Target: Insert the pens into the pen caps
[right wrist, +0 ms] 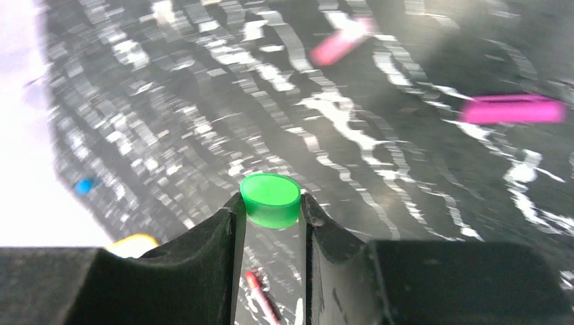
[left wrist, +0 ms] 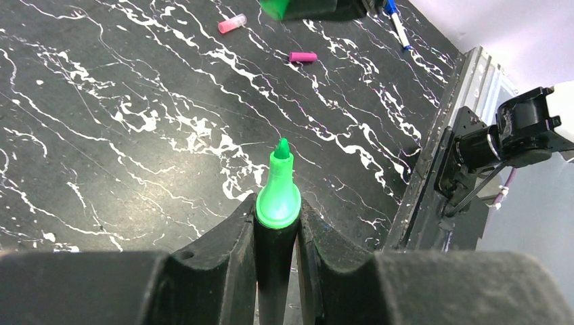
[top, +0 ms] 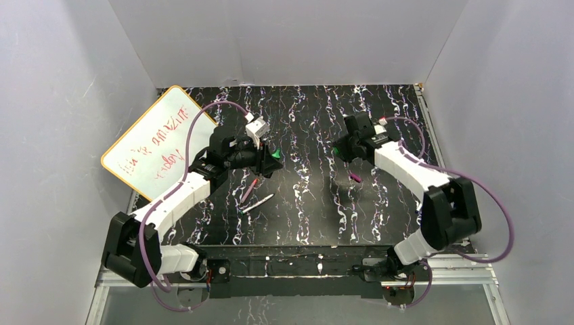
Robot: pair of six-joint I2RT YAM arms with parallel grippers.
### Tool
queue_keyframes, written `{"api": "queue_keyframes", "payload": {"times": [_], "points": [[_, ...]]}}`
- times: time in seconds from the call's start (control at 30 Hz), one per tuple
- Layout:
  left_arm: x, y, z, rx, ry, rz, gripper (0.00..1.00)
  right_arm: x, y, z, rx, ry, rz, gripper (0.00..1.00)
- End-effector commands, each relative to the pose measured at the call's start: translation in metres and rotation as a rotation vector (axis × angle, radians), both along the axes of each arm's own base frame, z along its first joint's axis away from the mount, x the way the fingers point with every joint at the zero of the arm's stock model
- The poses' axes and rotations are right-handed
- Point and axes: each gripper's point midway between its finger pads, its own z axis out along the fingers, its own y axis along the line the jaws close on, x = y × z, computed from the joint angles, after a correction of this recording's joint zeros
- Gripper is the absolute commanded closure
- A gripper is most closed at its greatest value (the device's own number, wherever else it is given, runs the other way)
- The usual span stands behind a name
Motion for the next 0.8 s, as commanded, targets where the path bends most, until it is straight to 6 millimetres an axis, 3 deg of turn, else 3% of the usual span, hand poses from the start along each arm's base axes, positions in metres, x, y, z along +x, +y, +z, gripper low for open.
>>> {"api": "queue_keyframes", "payload": {"times": [0.0, 0.2, 0.37, 0.6, 0.77], "points": [[-0.002, -0.009, 0.011, -0.035, -0.005, -0.044, 1.0, 0.047, 0.025, 0.097, -0.034, -0.5, 0.142, 0.71], [-0.004, -0.011, 0.012, -0.052, -0.002, -0.058, 1.0, 0.063, 0.067, 0.158, -0.068, -0.747, 0.329, 0.71], [-0.005, -0.012, 0.013, -0.058, -0.003, -0.061, 1.0, 0.053, 0.114, 0.195, -0.008, -0.939, 0.538, 0.68], [0.002, -0.006, 0.014, -0.039, -0.028, -0.01, 1.0, 0.022, 0.164, 0.216, 0.084, -1.038, 0.754, 0.67], [0.01, 0.003, 0.014, -0.002, -0.067, 0.057, 1.0, 0.002, 0.18, 0.224, 0.124, -1.069, 0.862, 0.67]]}}
